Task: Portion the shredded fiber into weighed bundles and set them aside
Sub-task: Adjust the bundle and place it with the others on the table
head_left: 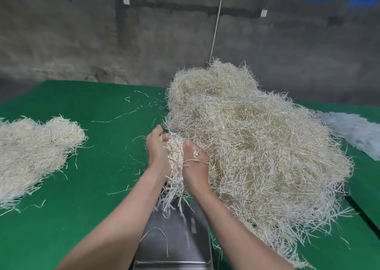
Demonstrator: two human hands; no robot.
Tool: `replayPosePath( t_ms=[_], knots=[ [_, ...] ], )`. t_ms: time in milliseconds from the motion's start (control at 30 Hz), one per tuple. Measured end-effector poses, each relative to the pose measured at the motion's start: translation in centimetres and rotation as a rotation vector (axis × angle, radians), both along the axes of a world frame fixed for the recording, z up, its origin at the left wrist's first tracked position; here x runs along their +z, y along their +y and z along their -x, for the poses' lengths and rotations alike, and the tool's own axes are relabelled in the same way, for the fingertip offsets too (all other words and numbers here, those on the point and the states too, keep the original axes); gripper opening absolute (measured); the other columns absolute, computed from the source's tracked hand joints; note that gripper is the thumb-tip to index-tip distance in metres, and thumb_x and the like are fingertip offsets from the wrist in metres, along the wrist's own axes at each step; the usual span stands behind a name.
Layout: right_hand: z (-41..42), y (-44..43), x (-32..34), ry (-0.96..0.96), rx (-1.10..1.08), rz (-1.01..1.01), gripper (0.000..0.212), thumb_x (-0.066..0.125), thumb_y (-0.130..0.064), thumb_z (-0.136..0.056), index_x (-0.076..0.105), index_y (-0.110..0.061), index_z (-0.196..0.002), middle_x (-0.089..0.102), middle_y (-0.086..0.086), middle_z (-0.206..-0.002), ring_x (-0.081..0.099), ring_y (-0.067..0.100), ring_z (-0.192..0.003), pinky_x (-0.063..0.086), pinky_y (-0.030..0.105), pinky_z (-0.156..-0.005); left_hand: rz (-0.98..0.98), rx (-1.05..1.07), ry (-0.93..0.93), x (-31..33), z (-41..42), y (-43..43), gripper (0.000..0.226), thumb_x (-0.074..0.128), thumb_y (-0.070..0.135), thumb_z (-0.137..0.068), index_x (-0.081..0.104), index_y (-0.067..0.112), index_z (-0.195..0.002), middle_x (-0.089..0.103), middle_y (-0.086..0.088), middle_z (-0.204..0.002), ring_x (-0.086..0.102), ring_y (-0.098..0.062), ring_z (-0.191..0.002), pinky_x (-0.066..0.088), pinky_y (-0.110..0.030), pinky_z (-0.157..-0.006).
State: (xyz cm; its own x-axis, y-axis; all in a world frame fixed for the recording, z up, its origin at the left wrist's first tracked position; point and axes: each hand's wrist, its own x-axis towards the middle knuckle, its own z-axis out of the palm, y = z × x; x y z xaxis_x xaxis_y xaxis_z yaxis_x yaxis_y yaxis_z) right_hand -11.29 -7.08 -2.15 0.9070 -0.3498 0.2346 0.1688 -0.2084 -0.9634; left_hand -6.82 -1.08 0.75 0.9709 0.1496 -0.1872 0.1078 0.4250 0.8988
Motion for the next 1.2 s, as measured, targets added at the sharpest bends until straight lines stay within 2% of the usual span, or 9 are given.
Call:
replayPosePath(
  t_ms=[233,433,600,733,867,967,1033,1100,1200],
  knots=[
    [-3.9,-3.1,1.9,0.147,-0.211,0.053,0.044,0.035,-0.033,-0.101,0.039,-0.008,-0.136,0.053,-0.001,-0.081,0.041,0.003,-0.051,0.04,0.015,-0.05,0.241,-0.431,0.168,-3.1,2.1,0.0,0.077,0.048,0.07,-0.077,0.052,0.018,-0.132,0.059,-0.014,-0.128,0.06,-0.032,-0.112,0.047,-0.053,-0.093],
    [0.1,0.6,-1.9,-0.104,-0.057,0.432,0.026,0.026,-0.046,-0.096,0.046,-0.032,-0.086,0.048,-0.019,-0.085,0.047,-0.003,-0.081,0.038,0.012,-0.072,0.157,0.002,0.187,-1.3,-0.5,0.0,0.033,0.038,0.014,-0.1,0.043,0.011,-0.067,0.045,0.0,-0.062,0.046,-0.011,-0.042,0.037,-0.017,-0.037],
    [-3.7,-3.9,0.2,0.095,-0.184,0.247,0.026,0.038,0.002,-0.096,0.059,-0.007,-0.109,0.057,-0.002,-0.076,0.051,0.01,-0.055,0.053,0.031,-0.056,-0.151,-0.256,0.109,-1.2,1.4,-2.1,0.031,0.048,0.029,-0.098,0.059,0.002,-0.085,0.051,-0.019,-0.079,0.052,-0.019,-0.069,0.047,-0.03,-0.072],
    [-1.7,-0.3,-1.5,0.038,-0.04,0.14,0.029,0.042,0.002,-0.094,0.057,-0.022,-0.1,0.059,-0.007,-0.075,0.059,-0.003,-0.059,0.05,0.016,-0.052,-0.208,-0.077,0.053,0.2,-1.6,-1.2,0.042,0.044,0.039,-0.098,0.056,0.003,-0.081,0.048,-0.01,-0.067,0.046,-0.019,-0.057,0.045,-0.02,-0.054],
    [-3.7,-3.4,0.7,0.006,-0.165,0.122,0.035,0.036,0.012,-0.088,0.051,-0.017,-0.099,0.052,-0.006,-0.084,0.052,0.004,-0.069,0.047,0.015,-0.056,-0.207,-0.25,0.213,-1.0,-0.1,-2.3,0.043,0.039,0.034,-0.1,0.043,0.003,-0.13,0.058,-0.012,-0.104,0.058,-0.019,-0.083,0.049,-0.028,-0.074],
    [-3.5,-3.7,1.7,-0.069,0.07,-0.117,0.041,0.051,-0.02,-0.093,0.039,-0.031,-0.131,0.038,-0.015,-0.134,0.04,0.001,-0.11,0.037,0.02,-0.092,-0.142,-0.19,0.154,-0.8,-1.2,-1.7,0.05,0.043,0.033,-0.097,0.037,0.011,-0.142,0.05,-0.012,-0.135,0.051,-0.024,-0.119,0.041,-0.041,-0.098],
    [-3.8,-2.9,1.7,-0.063,0.258,-0.204,0.057,0.046,-0.06,-0.085,0.026,-0.055,-0.138,0.018,-0.037,-0.139,0.031,-0.004,-0.12,0.024,0.027,-0.098,-0.257,-0.124,0.057,-0.6,-2.4,-1.3,0.052,0.052,0.03,-0.094,0.04,0.005,-0.138,0.052,-0.012,-0.132,0.053,-0.017,-0.101,0.043,-0.027,-0.086],
    [-4.1,-2.3,1.7,0.002,0.272,-0.039,0.048,0.047,-0.064,-0.085,0.039,-0.055,-0.131,0.032,-0.028,-0.142,0.037,-0.005,-0.121,0.034,0.024,-0.095,-0.326,-0.174,-0.003,-1.1,-2.5,-1.7,0.044,0.057,0.021,-0.091,0.045,-0.001,-0.128,0.057,-0.02,-0.12,0.054,-0.011,-0.079,0.048,-0.017,-0.063],
    [-5.1,-3.3,1.3,0.055,0.043,-0.198,0.023,0.052,-0.043,-0.092,0.063,-0.026,-0.105,0.065,-0.01,-0.086,0.058,-0.002,-0.071,0.041,0.009,-0.053,-0.111,-0.289,0.01,-1.4,-1.7,-1.5,0.063,0.069,0.032,-0.074,0.045,0.007,-0.126,0.058,-0.009,-0.116,0.06,-0.022,-0.098,0.055,-0.037,-0.078]
  ],
)
